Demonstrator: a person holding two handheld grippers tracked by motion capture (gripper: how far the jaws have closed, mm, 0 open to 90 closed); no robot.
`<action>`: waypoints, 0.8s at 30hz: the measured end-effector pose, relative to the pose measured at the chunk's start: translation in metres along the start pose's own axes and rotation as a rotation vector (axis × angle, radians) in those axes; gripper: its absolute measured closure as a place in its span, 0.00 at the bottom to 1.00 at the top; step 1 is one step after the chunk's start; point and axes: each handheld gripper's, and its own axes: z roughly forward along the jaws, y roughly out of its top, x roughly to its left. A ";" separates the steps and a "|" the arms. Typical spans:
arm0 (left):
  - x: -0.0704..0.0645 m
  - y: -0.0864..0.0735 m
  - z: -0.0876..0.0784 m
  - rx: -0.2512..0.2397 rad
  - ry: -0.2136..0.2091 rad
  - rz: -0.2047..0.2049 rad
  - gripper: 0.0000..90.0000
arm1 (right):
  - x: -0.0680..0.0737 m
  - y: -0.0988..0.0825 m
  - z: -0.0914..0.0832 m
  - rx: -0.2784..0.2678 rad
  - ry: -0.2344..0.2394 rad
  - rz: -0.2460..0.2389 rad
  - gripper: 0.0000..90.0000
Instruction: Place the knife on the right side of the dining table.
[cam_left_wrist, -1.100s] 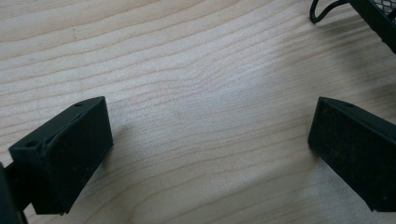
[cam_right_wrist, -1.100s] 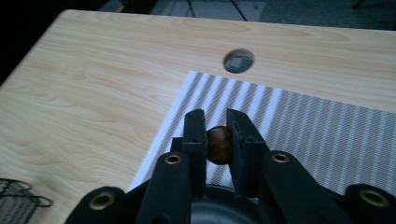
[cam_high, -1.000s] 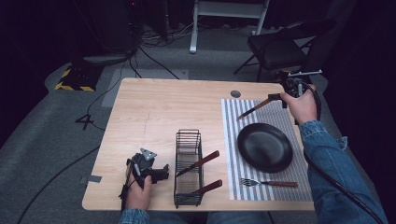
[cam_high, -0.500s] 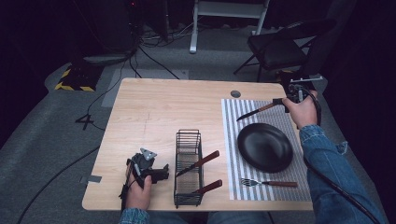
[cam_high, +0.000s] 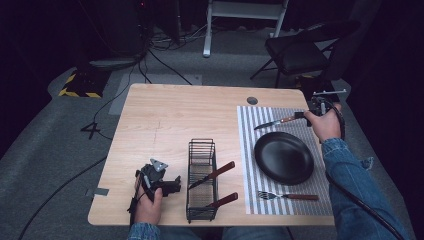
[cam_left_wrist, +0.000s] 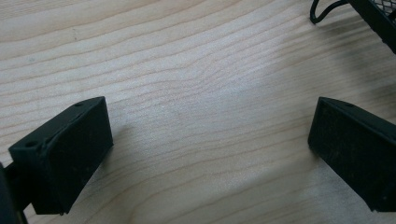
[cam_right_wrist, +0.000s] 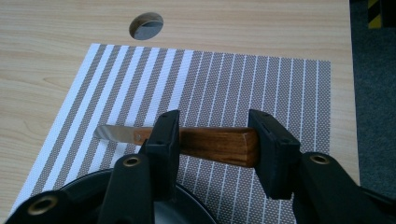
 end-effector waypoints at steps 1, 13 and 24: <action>0.000 0.000 0.000 0.000 0.000 0.000 0.00 | -0.001 -0.001 0.001 0.001 -0.002 0.006 0.61; 0.000 0.000 0.000 0.000 0.000 0.000 0.00 | -0.014 -0.012 0.012 0.017 -0.020 0.033 0.56; 0.000 0.000 0.000 0.000 0.000 0.000 0.00 | -0.023 -0.021 0.022 0.032 -0.044 0.048 0.53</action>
